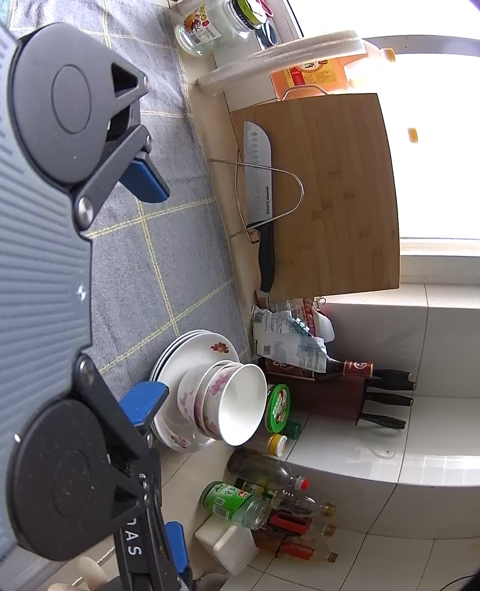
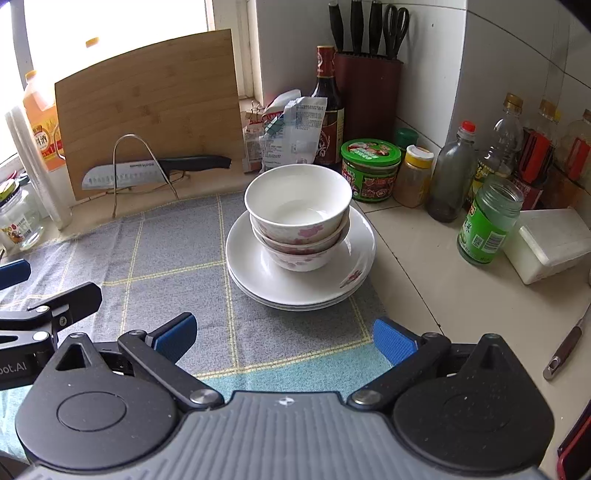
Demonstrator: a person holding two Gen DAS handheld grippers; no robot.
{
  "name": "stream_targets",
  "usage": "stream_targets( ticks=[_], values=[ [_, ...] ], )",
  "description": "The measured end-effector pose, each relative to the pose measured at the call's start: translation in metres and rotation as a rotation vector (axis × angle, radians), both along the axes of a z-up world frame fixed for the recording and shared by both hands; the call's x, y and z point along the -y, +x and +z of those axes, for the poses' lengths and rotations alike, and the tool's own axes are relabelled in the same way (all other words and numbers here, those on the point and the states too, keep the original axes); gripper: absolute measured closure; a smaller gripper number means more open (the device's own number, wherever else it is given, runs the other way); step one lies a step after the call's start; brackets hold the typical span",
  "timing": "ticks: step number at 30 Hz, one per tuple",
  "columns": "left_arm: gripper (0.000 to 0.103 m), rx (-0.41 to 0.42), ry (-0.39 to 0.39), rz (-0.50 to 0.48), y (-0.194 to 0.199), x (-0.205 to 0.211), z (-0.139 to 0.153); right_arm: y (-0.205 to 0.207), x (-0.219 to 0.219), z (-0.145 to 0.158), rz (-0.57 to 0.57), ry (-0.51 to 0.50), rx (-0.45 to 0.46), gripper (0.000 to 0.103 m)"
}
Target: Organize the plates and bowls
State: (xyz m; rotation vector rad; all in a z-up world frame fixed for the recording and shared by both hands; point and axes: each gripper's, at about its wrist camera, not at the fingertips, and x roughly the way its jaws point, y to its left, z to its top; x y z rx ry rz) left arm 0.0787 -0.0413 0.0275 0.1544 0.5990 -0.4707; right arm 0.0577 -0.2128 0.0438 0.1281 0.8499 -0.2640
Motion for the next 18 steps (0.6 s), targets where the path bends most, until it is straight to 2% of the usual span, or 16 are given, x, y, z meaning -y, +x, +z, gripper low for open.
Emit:
stream_targets(
  ticks=[18],
  values=[
    [0.001,0.009,0.012,0.019,-0.0043,-0.0004,0.0098,-0.0073,-0.0053,0.0099,0.002,-0.010,0.027,0.000]
  ],
)
